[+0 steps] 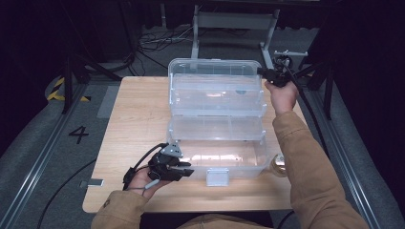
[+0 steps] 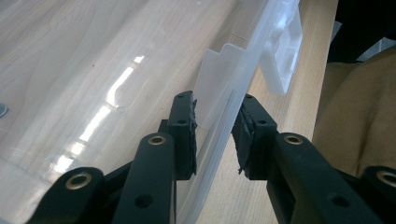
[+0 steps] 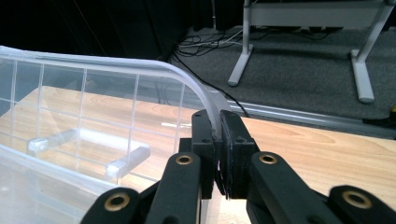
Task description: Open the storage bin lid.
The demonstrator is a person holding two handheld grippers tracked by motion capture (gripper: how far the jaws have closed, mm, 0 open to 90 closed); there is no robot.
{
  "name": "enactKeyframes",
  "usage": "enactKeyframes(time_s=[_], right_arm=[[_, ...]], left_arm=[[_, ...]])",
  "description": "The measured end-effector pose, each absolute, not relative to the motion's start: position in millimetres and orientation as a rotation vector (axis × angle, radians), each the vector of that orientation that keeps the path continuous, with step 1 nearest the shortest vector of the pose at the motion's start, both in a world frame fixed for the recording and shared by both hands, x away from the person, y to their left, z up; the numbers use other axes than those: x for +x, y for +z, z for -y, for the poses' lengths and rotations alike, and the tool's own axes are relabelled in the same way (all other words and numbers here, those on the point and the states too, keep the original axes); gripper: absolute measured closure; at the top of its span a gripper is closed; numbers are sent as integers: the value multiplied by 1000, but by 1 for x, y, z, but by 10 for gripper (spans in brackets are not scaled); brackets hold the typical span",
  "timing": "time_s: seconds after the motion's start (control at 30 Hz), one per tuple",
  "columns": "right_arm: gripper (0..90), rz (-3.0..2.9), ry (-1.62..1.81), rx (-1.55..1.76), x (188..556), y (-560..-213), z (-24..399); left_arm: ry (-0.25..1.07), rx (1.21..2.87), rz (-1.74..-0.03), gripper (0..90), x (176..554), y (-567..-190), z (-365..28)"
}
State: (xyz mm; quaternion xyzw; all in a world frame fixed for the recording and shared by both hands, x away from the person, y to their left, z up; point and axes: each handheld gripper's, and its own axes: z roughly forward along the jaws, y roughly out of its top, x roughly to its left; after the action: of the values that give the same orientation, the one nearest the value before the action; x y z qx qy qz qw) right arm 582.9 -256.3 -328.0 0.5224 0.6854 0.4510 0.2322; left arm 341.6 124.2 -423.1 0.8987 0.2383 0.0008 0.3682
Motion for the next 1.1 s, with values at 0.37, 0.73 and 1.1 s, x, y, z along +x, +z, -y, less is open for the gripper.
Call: enactKeyframes(time_s=[0.37,0.73,1.1], right_arm=[[855,-1944,1215,1491,601,-337,257],[852,-1971,1198,1537,613,-347,257],[849,-2002,1173,1589,623,-357,257]], left_arm=[[11,2299,-618,699,341,-424,-124],[21,2290,-630,689,339,-424,-124],[17,2278,-631,682,339,-425,-124]])
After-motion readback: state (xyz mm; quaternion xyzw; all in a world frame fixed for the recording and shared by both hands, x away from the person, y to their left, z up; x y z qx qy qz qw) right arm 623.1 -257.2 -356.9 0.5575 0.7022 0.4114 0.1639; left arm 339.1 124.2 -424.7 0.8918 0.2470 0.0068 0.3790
